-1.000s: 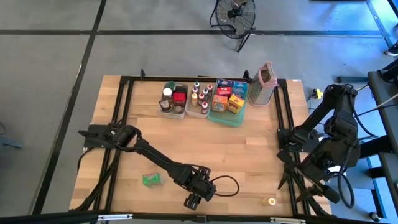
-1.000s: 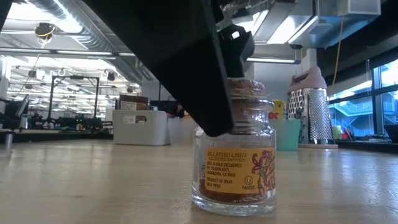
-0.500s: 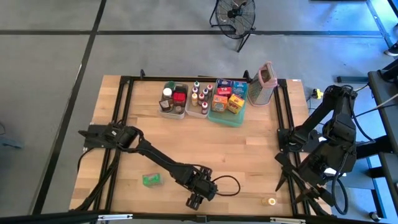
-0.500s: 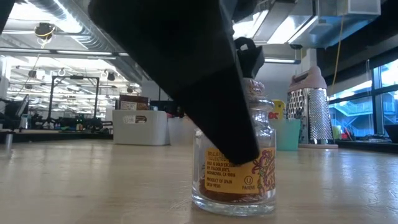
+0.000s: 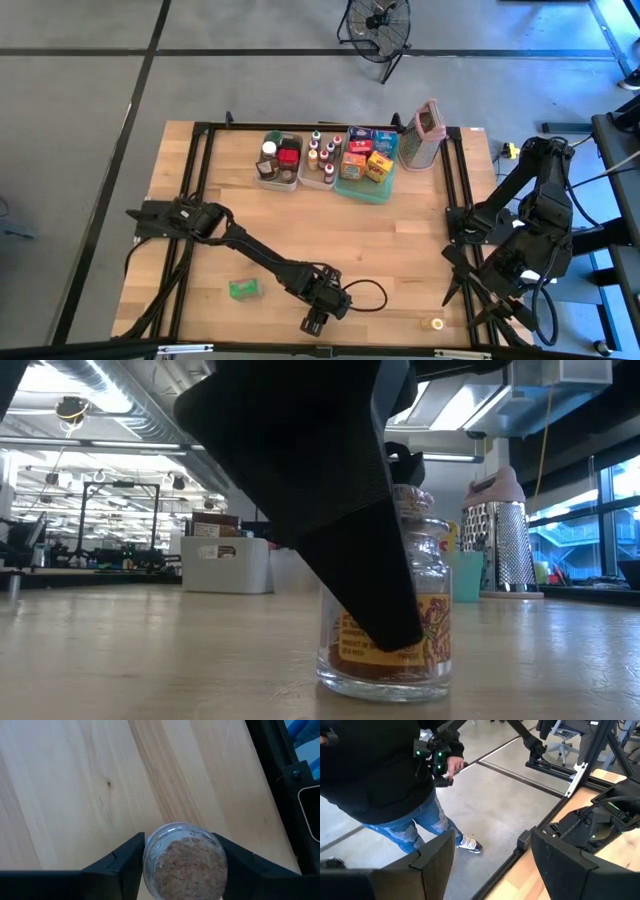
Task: Pick & Place Kitchen Items
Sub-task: Put the brown seasoning bottle into the gray bin
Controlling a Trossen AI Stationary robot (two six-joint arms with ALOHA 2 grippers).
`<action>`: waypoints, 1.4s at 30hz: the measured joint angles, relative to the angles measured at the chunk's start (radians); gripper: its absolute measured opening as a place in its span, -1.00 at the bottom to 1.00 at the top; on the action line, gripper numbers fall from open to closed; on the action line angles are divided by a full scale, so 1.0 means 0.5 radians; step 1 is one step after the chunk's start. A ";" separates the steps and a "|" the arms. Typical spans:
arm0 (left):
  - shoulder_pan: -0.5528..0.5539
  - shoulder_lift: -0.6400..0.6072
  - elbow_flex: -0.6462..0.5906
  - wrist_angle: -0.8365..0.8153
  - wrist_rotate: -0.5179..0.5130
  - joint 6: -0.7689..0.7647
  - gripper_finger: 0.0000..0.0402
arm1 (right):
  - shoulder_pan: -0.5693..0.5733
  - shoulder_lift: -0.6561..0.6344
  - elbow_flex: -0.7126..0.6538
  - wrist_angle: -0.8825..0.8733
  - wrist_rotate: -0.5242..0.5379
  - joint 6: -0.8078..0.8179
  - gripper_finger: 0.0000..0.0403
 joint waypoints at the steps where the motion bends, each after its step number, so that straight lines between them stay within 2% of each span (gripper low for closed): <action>1: 0.002 0.000 0.000 0.000 -0.001 0.000 -0.04 | 0.000 0.000 0.000 -0.015 0.001 -0.008 0.30; 10: 0.019 -0.001 0.033 -0.104 0.002 -0.123 -0.04 | -0.001 0.000 0.000 -0.023 0.015 -0.037 0.30; 20: 0.080 0.005 0.314 -0.745 0.003 -0.218 -0.04 | 0.000 0.000 0.000 -0.022 0.014 0.064 0.30; 26: 0.091 0.003 0.563 -1.095 -0.102 -0.172 -0.04 | 0.019 0.001 0.000 -0.022 0.014 0.176 0.30; 32: 0.180 0.003 0.849 -1.480 -0.126 -0.240 -0.04 | 0.082 0.030 0.000 -0.021 0.014 0.177 0.30; 37: 0.260 0.003 1.115 -1.835 -0.229 -0.192 -0.04 | 0.115 0.086 0.000 -0.021 0.010 0.137 0.30; 42: 0.409 -0.138 1.045 -1.902 -0.293 -0.039 -0.04 | 0.111 0.137 0.000 -0.020 0.014 0.015 0.30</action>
